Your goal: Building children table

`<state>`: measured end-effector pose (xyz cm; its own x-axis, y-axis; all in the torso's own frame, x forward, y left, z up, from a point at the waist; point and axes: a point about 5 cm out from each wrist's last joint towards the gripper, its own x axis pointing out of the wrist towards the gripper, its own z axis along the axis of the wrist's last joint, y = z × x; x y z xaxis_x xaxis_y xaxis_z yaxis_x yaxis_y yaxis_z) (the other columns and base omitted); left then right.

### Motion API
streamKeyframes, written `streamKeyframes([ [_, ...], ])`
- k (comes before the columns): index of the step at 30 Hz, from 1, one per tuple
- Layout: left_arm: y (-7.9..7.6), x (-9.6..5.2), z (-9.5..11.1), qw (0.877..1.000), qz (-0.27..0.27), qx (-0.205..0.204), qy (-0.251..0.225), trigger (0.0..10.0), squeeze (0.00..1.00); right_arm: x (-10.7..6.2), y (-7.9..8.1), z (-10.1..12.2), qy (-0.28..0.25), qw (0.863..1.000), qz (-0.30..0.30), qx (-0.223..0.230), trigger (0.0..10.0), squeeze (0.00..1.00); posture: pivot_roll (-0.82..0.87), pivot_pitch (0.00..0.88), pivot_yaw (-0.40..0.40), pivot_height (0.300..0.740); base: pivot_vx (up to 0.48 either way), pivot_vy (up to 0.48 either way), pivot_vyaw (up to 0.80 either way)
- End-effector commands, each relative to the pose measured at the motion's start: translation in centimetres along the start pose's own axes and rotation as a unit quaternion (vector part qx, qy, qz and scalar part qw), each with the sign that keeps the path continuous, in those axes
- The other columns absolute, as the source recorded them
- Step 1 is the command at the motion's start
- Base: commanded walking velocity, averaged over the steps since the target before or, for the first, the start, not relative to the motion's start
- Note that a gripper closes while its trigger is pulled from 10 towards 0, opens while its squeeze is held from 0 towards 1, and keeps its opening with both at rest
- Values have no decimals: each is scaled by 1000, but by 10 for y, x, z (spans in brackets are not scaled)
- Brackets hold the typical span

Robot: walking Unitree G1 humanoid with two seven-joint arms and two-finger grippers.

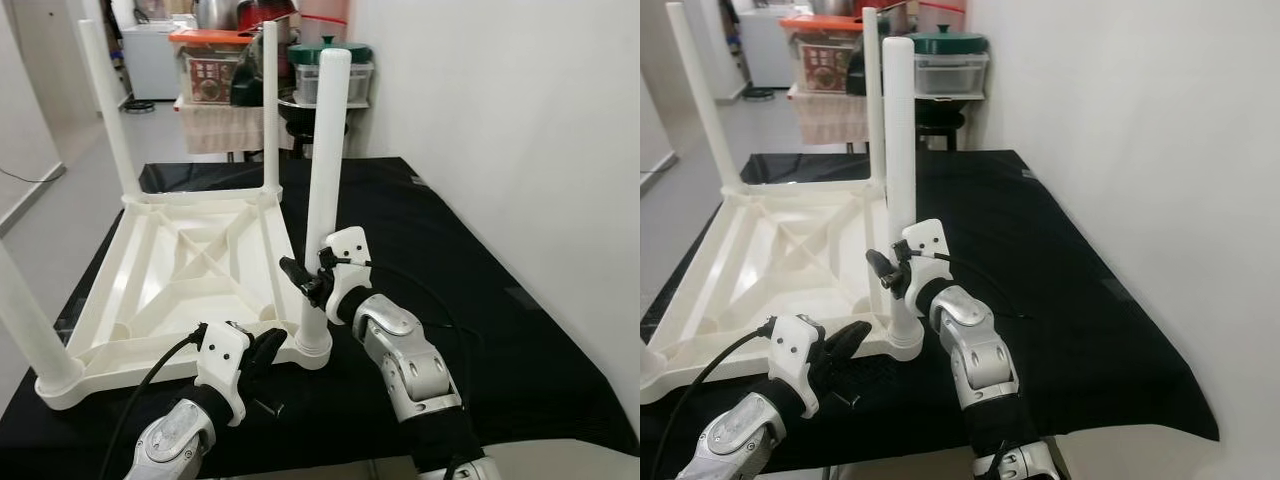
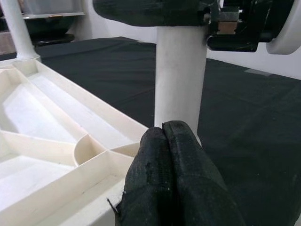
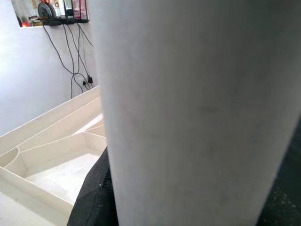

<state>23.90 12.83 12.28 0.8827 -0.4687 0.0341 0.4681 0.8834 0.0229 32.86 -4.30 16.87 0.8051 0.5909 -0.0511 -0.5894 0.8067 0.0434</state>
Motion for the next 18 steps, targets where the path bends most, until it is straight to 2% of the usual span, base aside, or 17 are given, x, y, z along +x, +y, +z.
streamKeyframes([
  [1,-1,1,-1,1000,0,0,3,10000,0,-2,-1,-27,74,997,-4,16,10000,169,33,0,-61,740,0,0,0],
  [2,-1,1,-1,1000,0,-1,3,10000,0,-2,1,-24,69,998,6,14,10000,169,32,0,-58,740,0,0,0],
  [3,0,0,-1,1000,-1,-1,3,10000,0,-1,1,-18,57,998,20,15,10000,1000,30,0,-56,740,0,0,0],
  [4,0,0,-1,1000,-1,-1,3,10000,0,-1,1,-18,57,998,20,15,10000,1000,30,0,-56,740,0,0,0],
  [5,0,0,-1,1000,-1,-1,3,10000,0,0,2,-9,36,998,57,16,10000,1000,32,0,-58,740,0,0,0],
  [6,0,0,-1,1000,-1,-1,3,10000,0,0,2,-9,36,998,57,16,10000,1000,32,0,-58,740,0,0,0],
  [8,1,0,-1,1000,-1,-1,2,10000,0,-1,1,10,2,985,173,-1,10000,1000,34,0,-59,740,0,0,0],
  [10,1,0,-1,1000,-1,-1,2,10000,0,-1,1,10,2,985,173,-1,10000,1000,34,0,-59,740,0,0,0],
  [11,1,0,0,1000,0,-1,2,10000,0,-7,-1,16,0,967,254,-37,10000,725,35,0,-60,740,0,0,0],
  [12,1,0,0,1000,0,-1,2,10000,0,-7,-1,16,0,967,254,-37,10000,725,35,0,-60,740,0,0,0],
  [13,1,0,0,1000,0,0,2,10000,0,-8,-7,17,11,955,290,-61,10000,0,36,0,-61,740,0,0,0],
  [14,1,0,0,1000,0,0,2,10000,0,-8,-14,17,25,946,313,-76,10000,0,41,0,-62,740,0,0,0],
  [18,1,0,0,1000,1,1,1,10000,0,-5,-26,20,40,939,330,-83,10000,0,45,0,-64,740,0,0,0],
])
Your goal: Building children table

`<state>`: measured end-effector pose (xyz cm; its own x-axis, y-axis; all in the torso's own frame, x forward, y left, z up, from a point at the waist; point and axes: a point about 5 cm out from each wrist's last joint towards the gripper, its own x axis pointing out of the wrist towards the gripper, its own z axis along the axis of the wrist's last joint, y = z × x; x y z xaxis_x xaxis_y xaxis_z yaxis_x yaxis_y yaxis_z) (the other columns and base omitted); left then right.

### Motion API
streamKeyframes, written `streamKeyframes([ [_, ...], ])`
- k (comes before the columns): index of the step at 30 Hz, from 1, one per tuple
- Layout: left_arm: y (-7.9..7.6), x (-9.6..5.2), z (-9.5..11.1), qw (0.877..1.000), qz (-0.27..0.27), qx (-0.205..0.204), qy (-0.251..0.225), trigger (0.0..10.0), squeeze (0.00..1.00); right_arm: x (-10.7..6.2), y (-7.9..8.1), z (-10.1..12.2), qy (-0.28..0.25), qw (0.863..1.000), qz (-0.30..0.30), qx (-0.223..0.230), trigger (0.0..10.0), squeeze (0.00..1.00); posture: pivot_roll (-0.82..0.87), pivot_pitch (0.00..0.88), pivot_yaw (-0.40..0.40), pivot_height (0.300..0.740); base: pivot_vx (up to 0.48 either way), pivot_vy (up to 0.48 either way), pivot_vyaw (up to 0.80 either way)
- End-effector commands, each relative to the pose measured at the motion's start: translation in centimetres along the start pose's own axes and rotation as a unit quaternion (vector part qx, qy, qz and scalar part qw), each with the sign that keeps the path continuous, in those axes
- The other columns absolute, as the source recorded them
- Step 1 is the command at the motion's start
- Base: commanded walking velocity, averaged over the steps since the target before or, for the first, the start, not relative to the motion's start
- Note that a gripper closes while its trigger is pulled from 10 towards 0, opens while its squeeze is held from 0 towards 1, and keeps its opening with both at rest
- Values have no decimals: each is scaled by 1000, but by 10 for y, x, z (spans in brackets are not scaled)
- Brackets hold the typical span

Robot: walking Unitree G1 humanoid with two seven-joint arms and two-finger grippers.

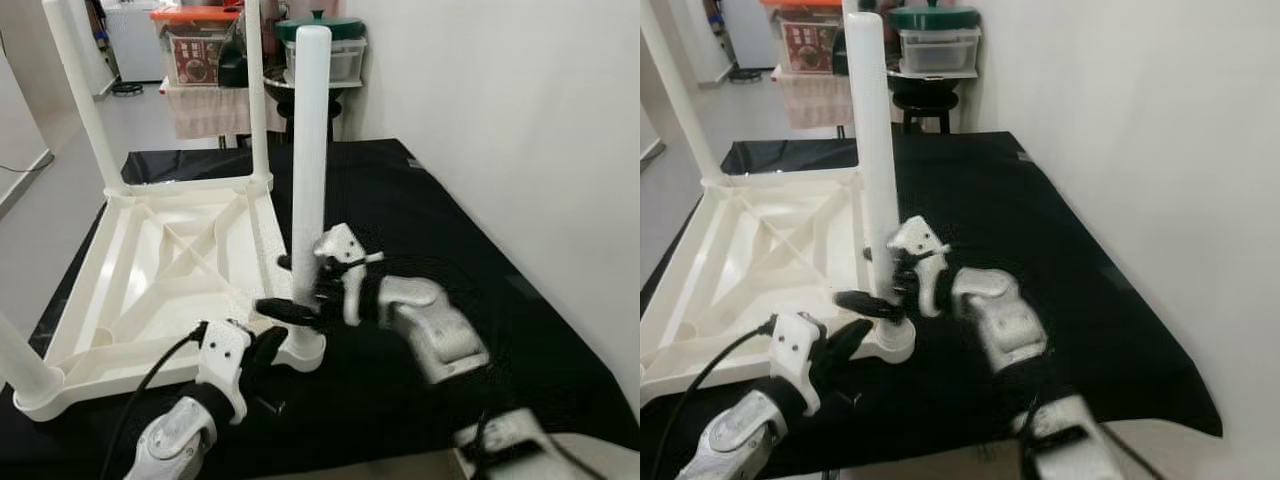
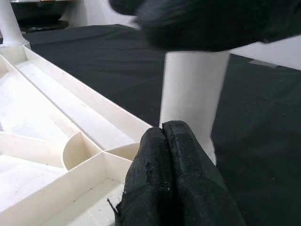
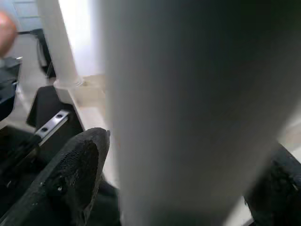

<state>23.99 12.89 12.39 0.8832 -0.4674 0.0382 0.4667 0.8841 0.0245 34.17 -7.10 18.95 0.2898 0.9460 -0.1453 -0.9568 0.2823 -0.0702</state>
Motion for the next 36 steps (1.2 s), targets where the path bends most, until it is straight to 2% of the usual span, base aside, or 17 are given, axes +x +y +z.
streamKeyframes([
  [1,0,-1,-1,1000,0,0,4,10000,0,3,-3,-1,1,1000,15,5,10000,0,48,0,-64,740,0,0,0],
  [3,0,-1,-1,1000,1,1,4,10000,0,4,-10,1,3,1000,19,12,9490,0,53,0,-65,740,0,0,0],
  [4,0,-1,-1,1000,1,1,4,10000,0,4,-11,1,2,1000,22,14,1020,0,53,0,-65,740,0,0,0],
  [9,0,-2,-1,1000,1,2,4,10000,0,4,-13,3,-6,999,34,22,1020,0,54,0,-67,740,0,0,0],
  [10,0,-2,-1,1000,1,2,4,10000,0,4,-13,3,-10,999,42,26,0,0,54,0,-66,740,0,0,0],
  [18,-3,-1,-1,1000,1,1,4,10000,0,-2,-15,-3,-12,998,52,24,0,0,51,0,-66,740,0,0,0],
  [19,-3,-1,0,1000,2,0,3,10000,0,-9,-20,-6,-17,1000,-2,24,0,0,40,0,-64,740,0,0,0],
  [22,-3,-1,0,1000,2,-1,2,10000,0,-12,-23,-10,-17,998,-48,32,0,0,36,0,-62,740,0,0,0],
  [24,-2,-1,0,1000,2,-1,2,10000,0,-13,-20,-24,-3,988,-147,50,0,0,31,0,-62,740,0,0,0],
  [25,-2,-1,0,1000,2,-1,2,10000,0,-13,-20,-24,-3,988,-147,50,0,0,31,0,-62,740,0,0,0],
  [26,-1,-1,0,1000,2,-1,2,10000,0,-8,-15,-31,-25,949,-288,121,0,0,36,0,-65,740,0,0,0],
  [27,-1,-1,0,1000,2,-1,2,10000,0,-8,-15,-31,-25,949,-288,121,0,0,36,0,-65,740,0,0,0],
  [28,0,-2,1,1000,2,-1,3,10000,0,-2,4,-44,-11,921,-352,168,0,0,33,0,-51,740,0,0,0],
  [29,0,-1,1,1000,2,0,3,10000,0,6,20,-51,11,913,-370,172,0,0,31,0,-43,740,0,0,0],
  [30,1,-1,1,1000,1,1,4,10000,0,12,31,-55,23,913,-371,166,0,0,28,0,-38,740,0,0,0],
  [33,1,-1,0,1000,1,1,4,10000,0,16,30,-54,18,922,-350,161,0,0,23,0,-35,740,0,0,0],
  [36,1,0,0,1000,-1,-1,5,10000,0,13,17,-47,11,927,-348,141,0,0,29,0,-45,740,0,0,0],
])
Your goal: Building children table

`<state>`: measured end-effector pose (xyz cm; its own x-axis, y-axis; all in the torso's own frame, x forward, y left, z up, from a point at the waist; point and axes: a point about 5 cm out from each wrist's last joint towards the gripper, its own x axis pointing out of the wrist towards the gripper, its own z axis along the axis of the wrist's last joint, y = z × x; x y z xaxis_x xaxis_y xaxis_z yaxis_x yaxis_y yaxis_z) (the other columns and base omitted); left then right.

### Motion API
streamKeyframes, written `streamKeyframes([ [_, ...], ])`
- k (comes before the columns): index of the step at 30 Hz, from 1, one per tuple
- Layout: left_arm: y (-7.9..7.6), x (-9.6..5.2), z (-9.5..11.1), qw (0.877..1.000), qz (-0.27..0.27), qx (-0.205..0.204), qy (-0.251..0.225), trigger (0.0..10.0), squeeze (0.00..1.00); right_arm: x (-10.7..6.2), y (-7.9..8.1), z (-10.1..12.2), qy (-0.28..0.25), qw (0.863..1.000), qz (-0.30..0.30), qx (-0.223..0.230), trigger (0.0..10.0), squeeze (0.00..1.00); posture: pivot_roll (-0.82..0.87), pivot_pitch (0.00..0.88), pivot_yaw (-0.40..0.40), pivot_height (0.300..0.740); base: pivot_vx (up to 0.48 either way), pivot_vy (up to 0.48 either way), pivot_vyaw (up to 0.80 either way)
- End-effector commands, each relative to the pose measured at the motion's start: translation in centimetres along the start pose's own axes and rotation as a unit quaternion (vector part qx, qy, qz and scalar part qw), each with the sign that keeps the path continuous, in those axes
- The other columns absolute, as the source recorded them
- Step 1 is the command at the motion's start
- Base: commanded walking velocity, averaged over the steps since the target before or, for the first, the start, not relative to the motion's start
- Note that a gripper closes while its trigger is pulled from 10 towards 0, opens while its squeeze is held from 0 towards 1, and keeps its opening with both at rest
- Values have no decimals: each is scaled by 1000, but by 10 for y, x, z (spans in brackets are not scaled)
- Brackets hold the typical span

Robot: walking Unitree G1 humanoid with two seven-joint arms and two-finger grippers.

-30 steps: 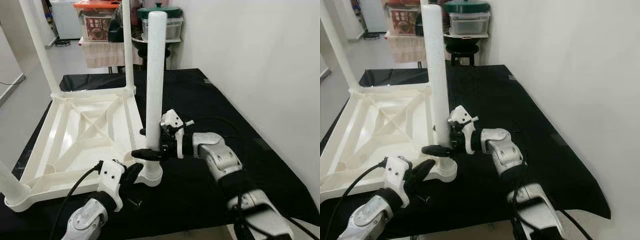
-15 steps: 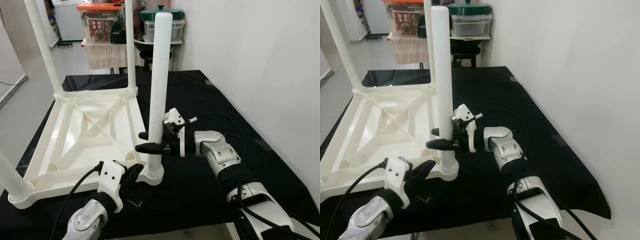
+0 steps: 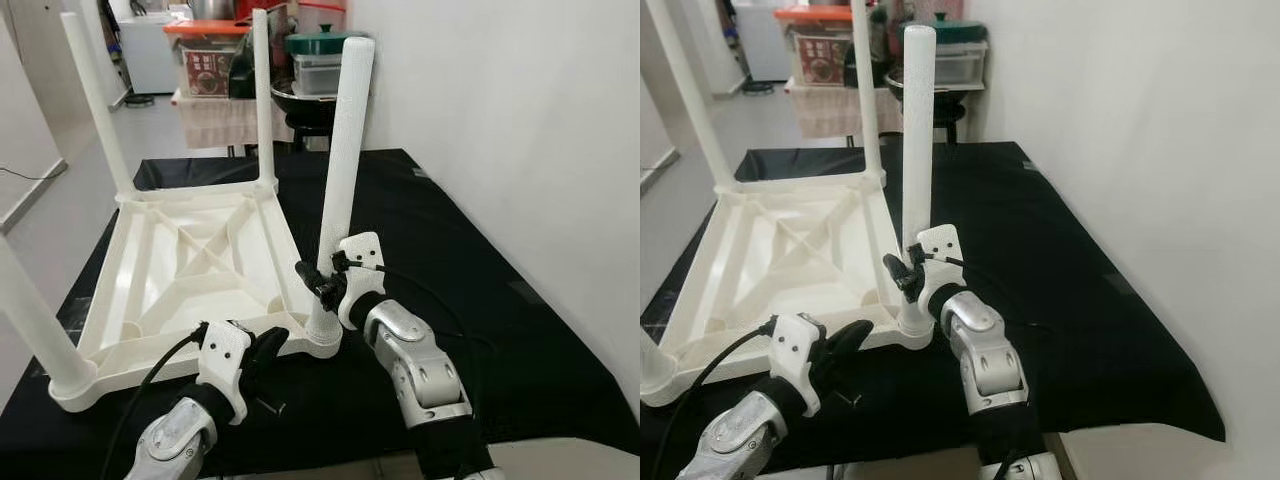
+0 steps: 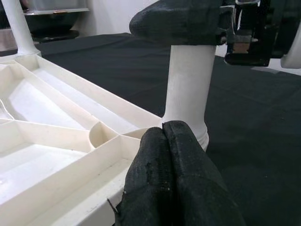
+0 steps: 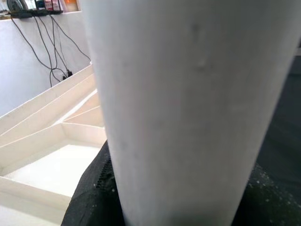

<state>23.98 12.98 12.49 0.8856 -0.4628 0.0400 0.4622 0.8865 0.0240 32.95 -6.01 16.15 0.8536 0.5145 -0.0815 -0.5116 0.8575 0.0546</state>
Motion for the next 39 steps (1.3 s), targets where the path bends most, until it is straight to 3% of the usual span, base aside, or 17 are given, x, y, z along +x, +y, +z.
streamKeyframes([
  [1,1,0,-1,1000,-4,-1,6,10000,0,2,-3,-22,50,998,2,26,0,0,29,0,-45,740,0,0,0],
  [2,1,0,-1,1000,-4,-1,6,10000,0,2,-3,-22,50,998,2,26,0,0,29,0,-45,740,0,0,0],
  [3,1,0,-1,1000,-1,1,5,10000,0,3,-3,-20,52,998,2,19,941,0,31,0,-45,740,0,0,0],
  [4,1,1,-1,1000,2,2,5,10000,0,4,2,-22,58,998,17,15,10000,0,33,0,-41,740,0,0,0],
  [7,1,1,-1,1000,2,2,5,10000,0,3,5,-21,58,998,24,14,10000,0,33,0,-41,740,0,0,0],
  [8,1,1,-1,1000,1,1,6,10000,0,2,8,-19,54,998,36,13,10000,1000,32,0,-37,740,0,0,0],
  [14,1,1,-2,1000,-4,0,8,10000,0,0,19,-1,24,987,162,-10,10000,1000,34,0,-44,740,0,0,0],
  [15,1,1,-2,1000,-4,0,7,10000,0,0,19,3,16,979,201,-25,10000,804,38,0,-45,740,0,0,0],
  [17,1,1,-2,1000,-3,0,7,10000,0,0,17,6,11,972,232,-42,10000,804,38,0,-45,740,0,0,0],
  [18,1,0,-3,1000,-3,0,7,10000,0,0,14,10,7,962,268,-58,10000,0,40,0,-49,740,0,0,0],
  [21,1,0,-3,1000,-3,0,7,10000,0,0,11,15,6,952,299,-68,10000,0,41,0,-50,740,0,0,0],
  [22,1,0,-3,1000,-3,0,7,10000,0,0,8,20,5,939,335,-79,10000,0,43,0,-49,740,0,0,0],
  [27,0,-1,-4,1000,-3,-1,8,10000,0,5,-3,33,18,910,404,-87,10000,0,51,0,-52,740,0,0,0],
  [31,0,-1,-4,1000,-4,-1,9,10000,0,7,-6,36,25,901,426,-80,10000,0,54,0,-54,740,0,0,0],
  [32,-1,-1,-5,1000,-4,-1,9,10000,0,7,-7,35,28,898,433,-76,0,0,54,0,-55,740,0,0,0],
  [37,-2,-1,-5,1000,-4,-2,9,10000,0,7,-11,34,30,893,443,-75,0,0,51,0,-53,740,0,0,0],
  [39,-3,-1,-4,1000,-4,-3,9,10000,0,6,-17,33,24,901,426,-82,0,0,43,0,-50,740,0,0,0],
])
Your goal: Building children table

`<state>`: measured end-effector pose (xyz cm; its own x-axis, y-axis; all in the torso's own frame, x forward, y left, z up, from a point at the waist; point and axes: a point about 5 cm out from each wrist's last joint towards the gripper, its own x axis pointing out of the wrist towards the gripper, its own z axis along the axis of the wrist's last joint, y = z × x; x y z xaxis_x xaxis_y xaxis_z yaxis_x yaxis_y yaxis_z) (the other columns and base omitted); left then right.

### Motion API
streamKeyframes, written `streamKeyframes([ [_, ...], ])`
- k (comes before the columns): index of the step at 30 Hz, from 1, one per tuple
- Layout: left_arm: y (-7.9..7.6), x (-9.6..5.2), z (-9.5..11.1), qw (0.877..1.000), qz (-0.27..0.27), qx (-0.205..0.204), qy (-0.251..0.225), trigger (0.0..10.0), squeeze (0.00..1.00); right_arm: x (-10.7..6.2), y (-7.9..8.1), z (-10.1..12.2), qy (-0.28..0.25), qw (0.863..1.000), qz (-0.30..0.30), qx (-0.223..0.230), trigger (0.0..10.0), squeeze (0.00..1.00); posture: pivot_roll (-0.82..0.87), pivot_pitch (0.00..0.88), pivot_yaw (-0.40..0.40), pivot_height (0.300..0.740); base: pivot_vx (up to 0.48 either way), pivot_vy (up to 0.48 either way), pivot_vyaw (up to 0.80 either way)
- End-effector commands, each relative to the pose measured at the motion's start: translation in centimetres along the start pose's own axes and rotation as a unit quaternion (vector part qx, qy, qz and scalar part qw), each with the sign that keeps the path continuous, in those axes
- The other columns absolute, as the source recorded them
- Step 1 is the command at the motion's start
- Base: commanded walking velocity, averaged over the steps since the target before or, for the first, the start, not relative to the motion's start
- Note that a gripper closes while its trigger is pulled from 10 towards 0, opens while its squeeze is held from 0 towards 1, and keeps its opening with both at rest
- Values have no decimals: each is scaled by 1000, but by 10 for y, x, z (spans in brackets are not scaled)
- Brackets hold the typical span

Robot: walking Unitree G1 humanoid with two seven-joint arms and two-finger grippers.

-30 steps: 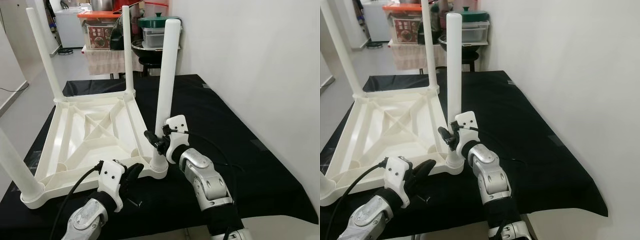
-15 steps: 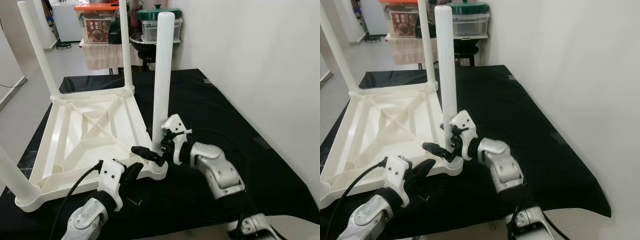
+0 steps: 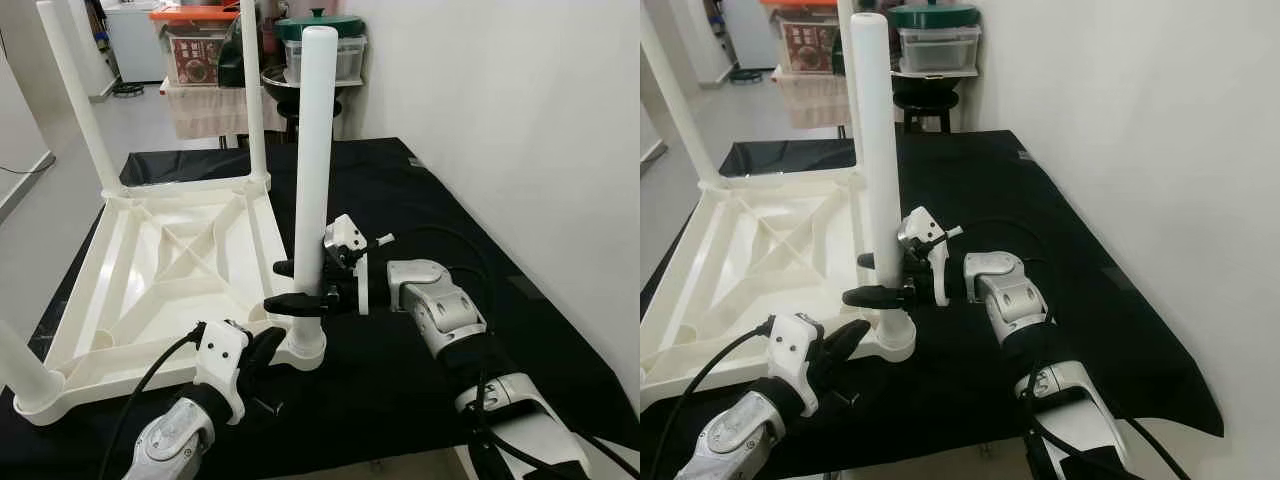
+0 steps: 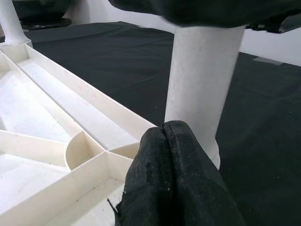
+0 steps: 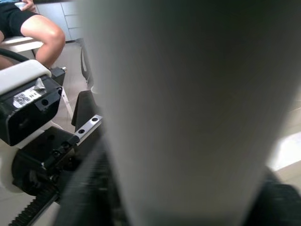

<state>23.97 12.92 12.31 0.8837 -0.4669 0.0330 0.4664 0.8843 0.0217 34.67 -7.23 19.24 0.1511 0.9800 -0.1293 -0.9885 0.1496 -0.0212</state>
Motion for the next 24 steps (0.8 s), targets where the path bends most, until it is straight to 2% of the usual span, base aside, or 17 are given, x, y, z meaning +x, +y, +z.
streamKeyframes([
  [1,-2,-1,-2,1000,-2,-2,5,10000,0,1,0,1,-3,1000,5,-5,0,0,43,0,-50,740,0,0,0],
  [5,-2,-1,-2,1000,-2,-2,5,10000,0,-2,-2,0,-9,1000,-14,-6,0,0,42,0,-50,740,0,0,0],
  [6,-2,-1,-2,1000,-1,-2,4,10000,0,-4,-1,-4,-12,999,-45,-2,0,0,37,0,-49,740,0,0,0],
  [8,-2,-1,-2,1000,-1,-2,4,10000,0,-6,0,-6,-12,998,-64,1,0,0,37,0,-49,740,0,0,0],
  [9,-1,-1,-1,1000,-1,-2,4,10000,0,-4,3,-12,-8,995,-102,6,0,0,34,0,-49,740,0,0,0],
  [10,-1,-1,-1,1000,-1,-2,4,10000,0,-4,3,-12,-8,995,-102,6,0,0,34,0,-49,740,0,0,0],
  [11,0,-1,-1,1000,-1,-2,4,10000,0,2,-3,-16,-37,965,-256,35,0,0,25,0,-53,740,0,0,0],
  [12,0,-1,-1,1000,0,-1,3,10000,0,2,-4,-27,-64,907,-399,123,0,0,28,0,-49,740,0,0,0],
  [13,0,-1,-1,1000,0,-1,3,10000,0,2,-4,-27,-64,907,-399,123,0,0,28,0,-49,740,0,0,0],
  [14,1,-1,0,1000,0,-2,3,10000,0,6,12,-46,-26,885,-437,156,0,0,30,0,-49,740,0,0,0],
  [15,2,-1,0,1000,0,-1,3,10000,0,13,27,-52,-6,889,-437,135,0,0,23,0,-34,740,0,0,0],
  [16,2,-1,0,1000,0,-1,3,10000,0,13,27,-52,-6,889,-437,135,0,0,23,0,-34,740,0,0,0],
  [17,3,-1,-1,1000,0,-2,4,10000,0,20,30,-46,-16,909,-400,114,0,0,14,0,-26,740,0,0,0],
  [20,4,0,-1,1000,-2,-5,5,10000,0,20,25,-44,-19,908,-401,118,0,0,14,0,-26,740,0,0,0],
  [22,4,1,-1,1000,-4,-6,5,10000,0,23,26,-47,-10,913,-391,115,0,0,20,0,-31,740,0,0,0],
  [24,4,1,-1,1000,-2,-2,4,10000,0,29,31,-47,1,924,-369,105,0,0,24,0,-33,740,0,0,0],
])
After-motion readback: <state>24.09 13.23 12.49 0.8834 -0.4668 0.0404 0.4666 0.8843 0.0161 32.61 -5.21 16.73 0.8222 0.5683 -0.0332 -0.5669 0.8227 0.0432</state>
